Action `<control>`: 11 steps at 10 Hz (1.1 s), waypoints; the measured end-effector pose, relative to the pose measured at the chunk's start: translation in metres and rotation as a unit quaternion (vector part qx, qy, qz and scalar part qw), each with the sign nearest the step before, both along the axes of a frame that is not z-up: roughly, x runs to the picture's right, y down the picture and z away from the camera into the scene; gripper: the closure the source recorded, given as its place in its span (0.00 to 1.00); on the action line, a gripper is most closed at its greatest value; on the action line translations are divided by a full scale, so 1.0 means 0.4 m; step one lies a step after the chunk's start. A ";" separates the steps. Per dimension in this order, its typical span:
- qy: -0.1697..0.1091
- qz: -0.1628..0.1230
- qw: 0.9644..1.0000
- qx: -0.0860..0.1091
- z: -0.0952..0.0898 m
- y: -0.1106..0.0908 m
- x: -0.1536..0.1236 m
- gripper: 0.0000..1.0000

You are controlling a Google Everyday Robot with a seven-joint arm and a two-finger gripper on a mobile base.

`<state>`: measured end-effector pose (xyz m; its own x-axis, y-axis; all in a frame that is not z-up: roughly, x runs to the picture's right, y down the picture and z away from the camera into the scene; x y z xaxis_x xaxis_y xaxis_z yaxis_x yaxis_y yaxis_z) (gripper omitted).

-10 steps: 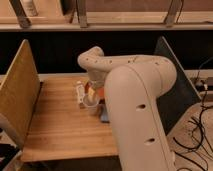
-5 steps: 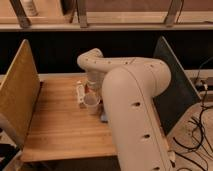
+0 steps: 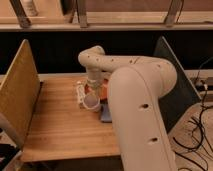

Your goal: Place the ceramic cup in the ceramic bowl

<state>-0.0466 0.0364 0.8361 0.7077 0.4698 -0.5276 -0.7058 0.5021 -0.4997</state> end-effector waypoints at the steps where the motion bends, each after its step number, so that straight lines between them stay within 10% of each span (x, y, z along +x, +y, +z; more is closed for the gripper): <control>1: -0.009 -0.003 1.000 0.007 -0.031 -0.018 -0.004 1.00; 6: -0.011 -0.042 0.993 0.111 -0.190 -0.235 0.017 1.00; 8: 0.005 -0.050 0.987 0.151 -0.156 -0.322 0.017 1.00; 11: 0.011 -0.059 0.987 0.152 -0.053 -0.344 -0.012 1.00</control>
<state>-0.0516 -0.1012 0.8149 0.7569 0.5238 -0.3909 -0.6426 0.7055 -0.2988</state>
